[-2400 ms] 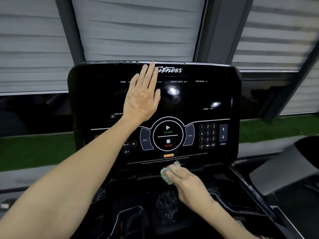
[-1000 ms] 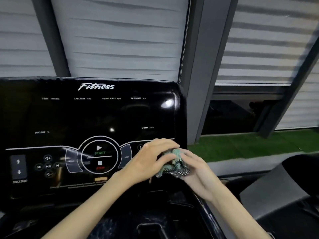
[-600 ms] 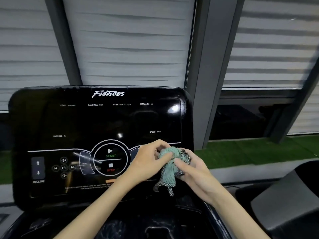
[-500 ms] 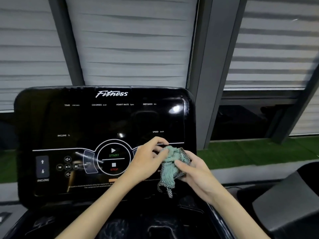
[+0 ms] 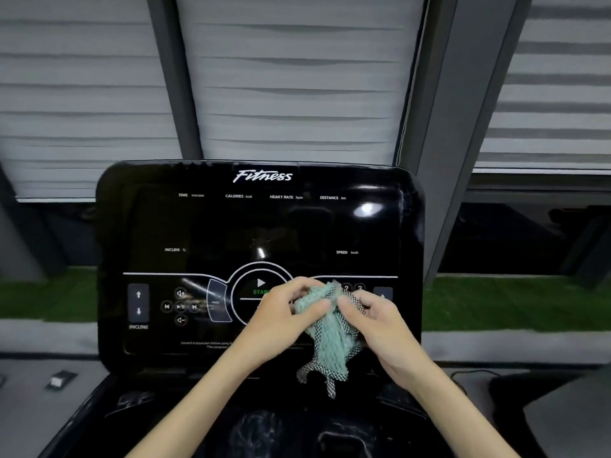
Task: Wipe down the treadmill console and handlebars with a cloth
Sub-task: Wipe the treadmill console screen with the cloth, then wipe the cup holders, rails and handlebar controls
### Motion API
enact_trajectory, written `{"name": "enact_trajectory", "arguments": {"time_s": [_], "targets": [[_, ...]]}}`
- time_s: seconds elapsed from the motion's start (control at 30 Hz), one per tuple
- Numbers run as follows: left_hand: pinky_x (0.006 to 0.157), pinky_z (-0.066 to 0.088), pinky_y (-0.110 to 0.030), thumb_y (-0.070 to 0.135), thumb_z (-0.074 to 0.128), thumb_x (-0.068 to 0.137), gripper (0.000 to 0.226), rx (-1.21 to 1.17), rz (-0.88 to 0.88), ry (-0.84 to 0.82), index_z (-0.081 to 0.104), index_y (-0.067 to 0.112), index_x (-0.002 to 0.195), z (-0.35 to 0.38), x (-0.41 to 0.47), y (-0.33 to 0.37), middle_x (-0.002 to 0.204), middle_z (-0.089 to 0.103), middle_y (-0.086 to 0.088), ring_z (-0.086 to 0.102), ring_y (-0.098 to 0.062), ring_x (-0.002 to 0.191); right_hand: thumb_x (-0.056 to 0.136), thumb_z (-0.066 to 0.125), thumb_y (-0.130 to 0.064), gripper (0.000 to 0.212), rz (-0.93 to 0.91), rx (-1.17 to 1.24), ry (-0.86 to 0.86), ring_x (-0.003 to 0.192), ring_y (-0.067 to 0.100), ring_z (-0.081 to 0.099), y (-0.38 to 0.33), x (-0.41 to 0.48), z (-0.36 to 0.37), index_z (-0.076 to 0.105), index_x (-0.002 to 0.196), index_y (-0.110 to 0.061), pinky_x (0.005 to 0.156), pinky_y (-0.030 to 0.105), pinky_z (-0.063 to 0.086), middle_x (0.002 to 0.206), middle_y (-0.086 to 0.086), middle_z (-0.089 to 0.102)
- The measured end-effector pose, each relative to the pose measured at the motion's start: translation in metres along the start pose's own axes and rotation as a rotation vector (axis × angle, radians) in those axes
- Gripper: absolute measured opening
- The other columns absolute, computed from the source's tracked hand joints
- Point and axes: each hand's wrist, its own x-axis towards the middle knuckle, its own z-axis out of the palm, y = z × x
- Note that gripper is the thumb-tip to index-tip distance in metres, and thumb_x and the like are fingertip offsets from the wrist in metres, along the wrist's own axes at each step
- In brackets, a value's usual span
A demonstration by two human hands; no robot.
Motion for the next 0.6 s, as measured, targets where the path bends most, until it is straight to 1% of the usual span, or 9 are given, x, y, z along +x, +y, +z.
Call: {"name": "enact_trajectory", "arguments": {"time_s": [0.03, 0.1, 0.2, 0.27, 0.3, 0.37, 0.4, 0.5, 0.6], "targets": [[0.089, 0.047, -0.017, 0.032, 0.066, 0.091, 0.016, -0.025, -0.014, 0.032, 0.066, 0.036, 0.107, -0.005, -0.001, -0.002, 0.104, 0.069, 0.016, 0.059, 0.01, 0.1, 0.089, 0.065, -0.023, 0.028, 0.017, 0.014, -0.052, 0.095, 0.028, 0.07, 0.0, 0.001, 0.003, 0.064, 0.109, -0.003, 0.088, 0.042, 0.055, 0.1, 0.015, 0.073], [0.084, 0.05, -0.022, 0.028, 0.063, 0.094, 0.013, -0.065, -0.02, 0.069, 0.067, 0.029, 0.107, -0.014, -0.004, -0.006, 0.101, 0.072, 0.011, 0.065, 0.0, 0.097, 0.086, 0.07, -0.013, 0.032, 0.047, 0.008, -0.13, 0.097, 0.027, 0.07, 0.0, 0.006, 0.012, 0.059, 0.115, -0.008, 0.089, 0.039, 0.055, 0.103, 0.011, 0.073], [0.074, 0.051, -0.019, 0.023, 0.061, 0.096, 0.014, -0.095, -0.068, 0.162, 0.068, 0.024, 0.107, -0.027, -0.014, -0.012, 0.1, 0.073, 0.008, 0.068, -0.006, 0.092, 0.085, 0.071, -0.013, 0.034, 0.059, -0.015, -0.191, 0.099, 0.022, 0.07, 0.002, 0.017, 0.031, 0.06, 0.117, -0.011, 0.09, 0.037, 0.054, 0.105, 0.007, 0.073], [0.074, 0.051, -0.018, 0.022, 0.063, 0.094, 0.014, -0.118, -0.107, 0.25, 0.069, 0.024, 0.106, -0.038, -0.024, -0.018, 0.1, 0.074, 0.008, 0.068, -0.006, 0.093, 0.088, 0.069, -0.014, 0.029, 0.078, 0.01, -0.244, 0.1, 0.023, 0.069, 0.006, 0.024, 0.048, 0.062, 0.116, -0.009, 0.09, 0.037, 0.054, 0.106, 0.007, 0.073], [0.077, 0.052, -0.021, 0.023, 0.065, 0.093, 0.013, -0.13, -0.131, 0.293, 0.069, 0.024, 0.105, -0.045, -0.03, -0.022, 0.099, 0.074, 0.007, 0.069, -0.008, 0.093, 0.089, 0.068, -0.015, 0.029, 0.086, 0.031, -0.283, 0.101, 0.023, 0.069, 0.008, 0.026, 0.058, 0.062, 0.116, -0.009, 0.09, 0.036, 0.054, 0.107, 0.008, 0.073], [0.084, 0.053, -0.029, 0.03, 0.072, 0.088, 0.015, -0.13, -0.181, 0.379, 0.07, 0.024, 0.101, -0.06, -0.044, -0.032, 0.097, 0.074, 0.005, 0.069, -0.013, 0.095, 0.088, 0.069, -0.017, 0.033, 0.1, 0.05, -0.373, 0.103, 0.02, 0.068, 0.012, 0.029, 0.081, 0.061, 0.119, -0.012, 0.09, 0.033, 0.054, 0.109, 0.005, 0.072], [0.084, 0.053, -0.029, 0.031, 0.075, 0.085, 0.016, -0.127, -0.204, 0.424, 0.07, 0.023, 0.098, -0.067, -0.052, -0.037, 0.096, 0.075, 0.004, 0.069, -0.015, 0.094, 0.085, 0.073, -0.018, 0.039, 0.099, 0.03, -0.409, 0.104, 0.016, 0.068, 0.015, 0.03, 0.093, 0.059, 0.121, -0.016, 0.091, 0.031, 0.054, 0.11, 0.002, 0.072], [0.071, 0.052, -0.02, 0.024, 0.079, 0.081, 0.014, -0.105, -0.252, 0.542, 0.067, 0.019, 0.087, -0.087, -0.079, -0.048, 0.087, 0.075, 0.002, 0.071, -0.011, 0.081, 0.069, 0.086, -0.033, 0.061, 0.085, -0.161, -0.471, 0.101, 0.006, 0.066, 0.025, 0.032, 0.133, 0.055, 0.121, -0.03, 0.091, 0.03, 0.053, 0.111, -0.007, 0.07], [0.072, 0.055, -0.03, 0.029, 0.08, 0.079, 0.018, -0.075, -0.289, 0.591, 0.066, 0.021, 0.086, -0.108, -0.104, -0.061, 0.087, 0.074, -0.002, 0.072, -0.018, 0.083, 0.066, 0.085, -0.041, 0.057, 0.01, -0.32, -0.444, 0.096, -0.001, 0.064, 0.031, 0.027, 0.172, 0.055, 0.114, -0.036, 0.086, 0.023, 0.052, 0.106, -0.013, 0.068]]}}
